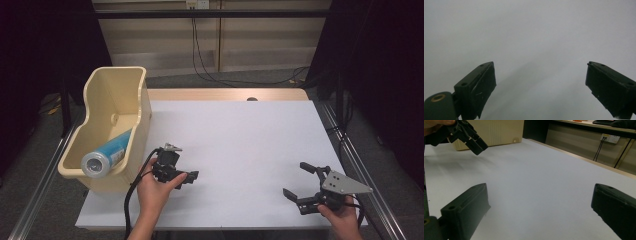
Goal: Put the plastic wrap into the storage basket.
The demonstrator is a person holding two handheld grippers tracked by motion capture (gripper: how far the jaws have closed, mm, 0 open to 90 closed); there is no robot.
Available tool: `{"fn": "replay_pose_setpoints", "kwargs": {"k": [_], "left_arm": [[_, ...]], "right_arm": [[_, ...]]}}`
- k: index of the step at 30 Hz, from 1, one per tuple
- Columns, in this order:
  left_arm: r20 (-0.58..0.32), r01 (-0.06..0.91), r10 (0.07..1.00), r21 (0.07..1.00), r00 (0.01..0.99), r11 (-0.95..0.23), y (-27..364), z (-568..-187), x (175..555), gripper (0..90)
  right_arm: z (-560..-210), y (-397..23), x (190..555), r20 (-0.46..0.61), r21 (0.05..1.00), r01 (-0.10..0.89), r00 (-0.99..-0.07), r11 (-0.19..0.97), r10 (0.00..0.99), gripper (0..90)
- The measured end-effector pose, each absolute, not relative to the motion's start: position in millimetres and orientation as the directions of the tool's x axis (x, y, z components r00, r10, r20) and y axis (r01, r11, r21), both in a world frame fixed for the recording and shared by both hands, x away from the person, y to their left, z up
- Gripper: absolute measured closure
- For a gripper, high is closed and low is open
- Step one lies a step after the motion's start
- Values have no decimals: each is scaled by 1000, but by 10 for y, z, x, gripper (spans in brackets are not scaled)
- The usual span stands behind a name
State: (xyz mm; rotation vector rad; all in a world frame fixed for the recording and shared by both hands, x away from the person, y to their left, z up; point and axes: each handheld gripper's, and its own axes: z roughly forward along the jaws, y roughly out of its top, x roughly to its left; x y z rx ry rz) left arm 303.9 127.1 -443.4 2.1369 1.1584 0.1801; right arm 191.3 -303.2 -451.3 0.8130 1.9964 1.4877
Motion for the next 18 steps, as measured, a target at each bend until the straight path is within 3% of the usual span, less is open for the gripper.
{"fn": "replay_pose_setpoints", "kwargs": {"k": [5,13,18], "left_arm": [[-144,579,766,744,626,-334,1289,-4479,2957,91],[-89,488,777,821,623,-297,1330,-4502,2891,90],[-108,460,771,851,628,-255,1356,-4499,2867,88]], "right_arm": [[-4519,-3034,1913,-52,962,161,-685,221,727,8],[-4522,-3030,1916,-50,962,163,-684,220,728,8],[-4525,-3035,1916,-52,962,163,-683,221,728,8]]}}
